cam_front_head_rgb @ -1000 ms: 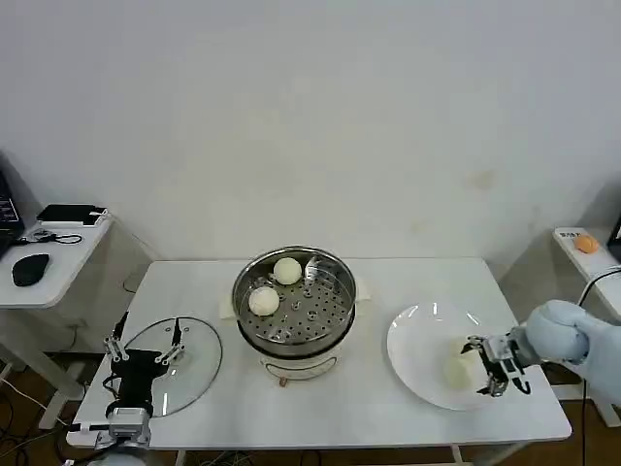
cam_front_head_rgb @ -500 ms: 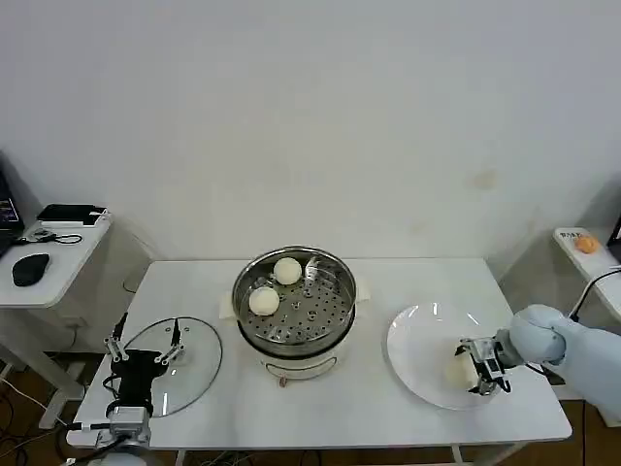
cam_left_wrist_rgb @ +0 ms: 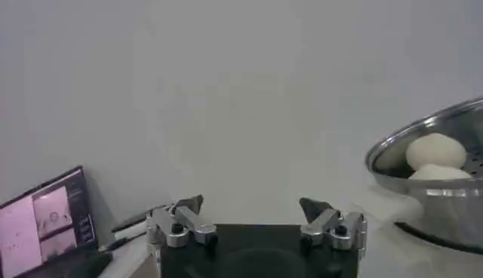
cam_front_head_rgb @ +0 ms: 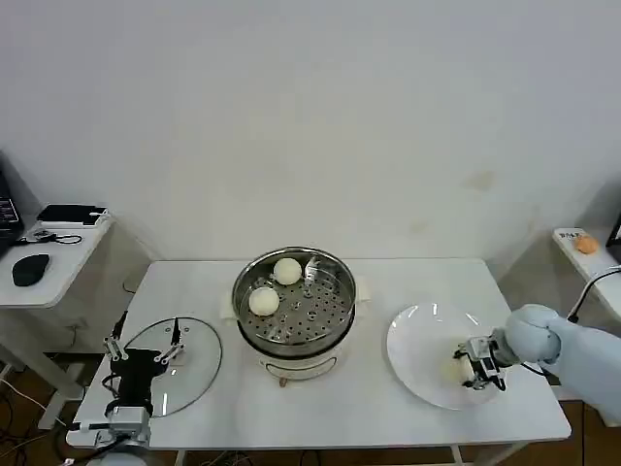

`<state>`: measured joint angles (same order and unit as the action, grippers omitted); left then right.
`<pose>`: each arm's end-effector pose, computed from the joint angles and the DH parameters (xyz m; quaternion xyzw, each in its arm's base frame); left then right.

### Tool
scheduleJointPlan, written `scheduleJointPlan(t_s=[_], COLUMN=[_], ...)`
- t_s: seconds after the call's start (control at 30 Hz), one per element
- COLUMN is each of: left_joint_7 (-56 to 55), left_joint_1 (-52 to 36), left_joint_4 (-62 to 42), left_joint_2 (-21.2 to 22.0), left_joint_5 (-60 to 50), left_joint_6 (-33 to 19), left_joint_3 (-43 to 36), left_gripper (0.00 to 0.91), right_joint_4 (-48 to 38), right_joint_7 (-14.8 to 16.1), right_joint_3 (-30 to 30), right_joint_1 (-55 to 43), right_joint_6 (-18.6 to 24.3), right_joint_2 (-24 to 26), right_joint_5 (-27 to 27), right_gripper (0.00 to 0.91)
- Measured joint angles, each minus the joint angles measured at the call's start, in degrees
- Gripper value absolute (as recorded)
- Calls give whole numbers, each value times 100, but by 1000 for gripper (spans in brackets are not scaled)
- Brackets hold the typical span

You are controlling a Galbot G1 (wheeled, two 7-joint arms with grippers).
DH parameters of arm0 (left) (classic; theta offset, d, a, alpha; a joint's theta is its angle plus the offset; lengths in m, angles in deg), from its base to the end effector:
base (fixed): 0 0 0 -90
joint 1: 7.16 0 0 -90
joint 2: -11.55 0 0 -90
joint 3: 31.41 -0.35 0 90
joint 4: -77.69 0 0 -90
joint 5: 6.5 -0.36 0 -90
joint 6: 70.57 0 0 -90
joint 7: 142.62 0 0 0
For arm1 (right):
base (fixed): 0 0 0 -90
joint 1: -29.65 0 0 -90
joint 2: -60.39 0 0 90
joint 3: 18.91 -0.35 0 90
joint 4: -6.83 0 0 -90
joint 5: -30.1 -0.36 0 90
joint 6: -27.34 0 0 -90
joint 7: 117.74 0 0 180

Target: Take steamed baozi put them in steamer then cover it.

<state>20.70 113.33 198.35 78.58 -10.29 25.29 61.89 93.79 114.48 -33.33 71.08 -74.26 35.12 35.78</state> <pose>0.1922 0.0814 -0.2829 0.0763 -0.9713 -0.2251 0.0074 0.4134 -0.1851 -0.2455 0.5053 -0.5372 0.5546 0.3853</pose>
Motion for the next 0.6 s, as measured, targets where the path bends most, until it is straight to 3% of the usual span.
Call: scheduleJointPlan(t_s=[0.33, 0.6], left_joint_7=[0, 3], left_joint_1=[18, -2], left_joint_4=[56, 55], left_joint_2=[-32, -92], left_joint_5=[10, 32], left_joint_6=[-5, -5], left_joint_3=[26, 79], left_gripper=[907, 907], right_joint_4=[357, 323], right_joint_7=[263, 303], right_joint_3=[43, 308], right_joint_1=[-802, -1953], right_joint_6=[95, 55], right_joint_2=[221, 45], right_joint_5=[-433, -906], right_gripper=[645, 645])
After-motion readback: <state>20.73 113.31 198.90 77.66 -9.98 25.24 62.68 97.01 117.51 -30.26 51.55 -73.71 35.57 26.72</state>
